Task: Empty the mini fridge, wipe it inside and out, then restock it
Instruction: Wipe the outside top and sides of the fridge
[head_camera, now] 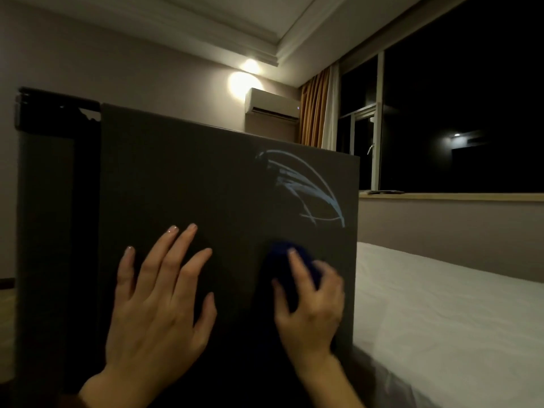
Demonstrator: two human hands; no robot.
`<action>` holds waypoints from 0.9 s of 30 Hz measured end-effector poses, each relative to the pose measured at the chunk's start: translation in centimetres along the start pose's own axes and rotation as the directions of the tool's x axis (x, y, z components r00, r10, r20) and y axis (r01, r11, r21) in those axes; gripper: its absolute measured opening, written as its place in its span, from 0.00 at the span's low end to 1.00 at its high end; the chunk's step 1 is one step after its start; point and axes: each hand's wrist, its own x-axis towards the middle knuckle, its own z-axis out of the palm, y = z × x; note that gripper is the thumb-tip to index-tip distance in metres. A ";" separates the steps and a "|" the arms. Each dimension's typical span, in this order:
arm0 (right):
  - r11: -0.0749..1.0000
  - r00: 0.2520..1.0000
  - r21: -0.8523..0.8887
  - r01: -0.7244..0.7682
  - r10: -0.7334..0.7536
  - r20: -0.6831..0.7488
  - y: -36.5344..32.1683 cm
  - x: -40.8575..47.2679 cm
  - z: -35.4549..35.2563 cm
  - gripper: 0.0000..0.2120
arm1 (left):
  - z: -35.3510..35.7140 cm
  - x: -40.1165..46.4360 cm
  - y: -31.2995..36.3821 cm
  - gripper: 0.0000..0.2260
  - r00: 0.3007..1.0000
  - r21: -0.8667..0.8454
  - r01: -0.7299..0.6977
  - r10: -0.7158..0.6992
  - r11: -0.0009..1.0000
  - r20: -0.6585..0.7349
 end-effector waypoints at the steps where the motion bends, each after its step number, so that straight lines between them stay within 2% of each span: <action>1: 0.996 0.995 -0.017 -0.082 0.081 -0.060 1.6 1.8 0.2 0.22 | 0.0 0.0 0.0 0.27 1.000 -0.004 -0.007 0.007 1.000 -0.008; 2: 0.975 0.970 -0.019 -0.219 0.216 -0.113 3.0 4.0 0.4 0.21 | -0.1 0.0 0.0 0.27 1.000 -0.001 -0.013 0.013 1.000 -0.014; 4: 0.852 0.845 0.015 -0.524 0.522 -0.115 5.3 7.9 0.3 0.21 | -0.2 0.0 0.1 0.27 1.000 0.007 -0.015 0.015 1.000 -0.021; 5: 0.783 0.778 0.020 -0.622 0.620 -0.098 5.8 9.1 0.1 0.22 | -0.3 -0.1 0.1 0.27 1.000 0.013 -0.015 0.015 1.000 -0.021; 6: 0.751 0.748 0.003 -0.660 0.658 -0.085 5.8 9.4 -0.1 0.22 | -0.3 -0.1 0.1 0.27 1.000 0.023 -0.015 0.015 1.000 -0.018; 7: 0.758 0.757 -0.013 -0.652 0.649 -0.068 5.1 9.1 -0.4 0.22 | -0.4 -0.1 0.1 0.27 1.000 0.034 -0.014 0.015 0.999 -0.013; 8: 0.798 0.798 -0.020 -0.602 0.601 -0.042 4.0 7.9 -0.4 0.22 | -0.3 -0.1 0.1 0.27 1.000 0.044 -0.014 0.014 0.999 -0.010; 11: 0.952 0.951 -0.016 -0.307 0.307 0.045 -0.1 1.7 -0.6 0.22 | -0.1 -0.2 0.1 0.27 1.000 0.065 -0.017 0.018 0.998 -0.016; 13: 0.987 0.983 -0.014 -0.158 0.158 0.098 -0.7 0.3 -1.1 0.22 | 0.0 -0.2 0.1 0.26 1.000 0.079 -0.024 0.026 0.997 -0.018; 14: 0.990 0.985 -0.002 -0.143 0.142 0.099 -0.1 1.5 -1.2 0.22 | 0.0 -0.2 0.1 0.26 0.999 0.087 -0.028 0.030 0.996 -0.019; 16: 0.959 0.957 -0.019 -0.283 0.284 0.053 1.8 5.5 -1.0 0.21 | 0.1 -0.1 0.1 0.26 0.999 0.092 -0.033 0.036 0.995 -0.029; 18: 0.868 0.868 0.009 -0.496 0.496 0.028 4.0 10.5 -0.7 0.20 | 0.1 -0.2 0.1 0.26 0.999 0.086 -0.034 0.037 0.996 -0.038; 20: 0.808 0.808 0.027 -0.589 0.589 -0.008 4.7 13.5 -0.6 0.20 | 0.1 -0.2 0.1 0.26 0.998 0.082 -0.039 0.042 0.996 -0.035; 21: 0.802 0.802 0.018 -0.597 0.597 -0.017 4.4 13.5 -0.6 0.20 | 0.1 -0.2 0.1 0.26 0.999 0.082 -0.040 0.043 0.996 -0.029; 23: 0.835 0.835 -0.002 -0.551 0.551 0.005 3.1 11.0 -0.7 0.20 | 0.2 -0.2 0.0 0.27 0.999 0.075 -0.033 0.035 0.997 -0.019; 25: 0.909 0.909 -0.012 -0.417 0.417 0.021 1.1 6.0 -0.7 0.21 | 0.2 -0.2 0.1 0.27 0.999 0.070 -0.028 0.029 0.997 -0.018; 27: 0.954 0.952 -0.012 -0.299 0.299 0.060 -0.6 1.8 -1.1 0.22 | 0.2 -0.2 0.1 0.27 0.999 0.065 -0.034 0.036 0.997 -0.021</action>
